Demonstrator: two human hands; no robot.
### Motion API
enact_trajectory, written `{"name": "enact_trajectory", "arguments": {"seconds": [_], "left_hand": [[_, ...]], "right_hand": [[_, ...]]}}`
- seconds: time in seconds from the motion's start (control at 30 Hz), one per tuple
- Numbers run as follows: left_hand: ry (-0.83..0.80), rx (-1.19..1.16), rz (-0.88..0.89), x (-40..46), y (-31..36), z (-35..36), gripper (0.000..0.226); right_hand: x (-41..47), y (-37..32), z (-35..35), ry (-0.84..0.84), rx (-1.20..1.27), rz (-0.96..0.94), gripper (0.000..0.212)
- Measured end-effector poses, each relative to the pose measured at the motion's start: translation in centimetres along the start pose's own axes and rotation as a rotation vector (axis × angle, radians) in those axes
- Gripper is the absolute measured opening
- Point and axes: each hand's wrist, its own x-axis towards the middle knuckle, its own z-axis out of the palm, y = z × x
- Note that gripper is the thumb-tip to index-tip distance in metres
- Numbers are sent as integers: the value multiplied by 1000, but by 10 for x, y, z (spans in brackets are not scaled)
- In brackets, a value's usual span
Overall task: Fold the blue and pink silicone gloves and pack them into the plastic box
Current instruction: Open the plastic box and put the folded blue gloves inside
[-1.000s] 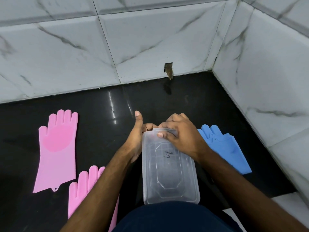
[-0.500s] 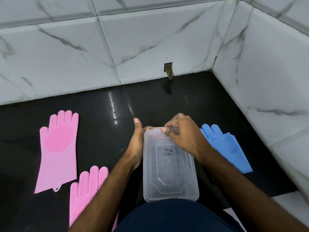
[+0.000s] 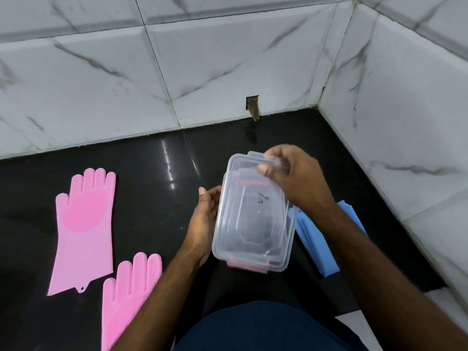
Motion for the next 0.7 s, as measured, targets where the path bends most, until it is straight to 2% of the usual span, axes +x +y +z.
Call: {"name": "enact_trajectory", "arguments": {"seconds": [0.13, 0.3, 0.4, 0.57, 0.63, 0.7], "left_hand": [[-36, 103, 39, -1, 6, 5, 65], [20, 142, -1, 2, 9, 11, 58], [140, 171, -24, 3, 14, 4, 58], [390, 105, -196, -2, 25, -29, 79], [454, -45, -232, -2, 29, -42, 79], [518, -239, -193, -3, 33, -50, 70]], "right_hand": [[8, -8, -12, 146, 63, -105, 27], [1, -18, -7, 73, 76, -273, 26], [-6, -21, -1, -16, 161, -308, 26], [-16, -25, 17, -187, 194, -387, 27], [-23, -27, 30, -237, 134, -478, 27], [-31, -25, 49, -278, 59, -579, 21]]}}
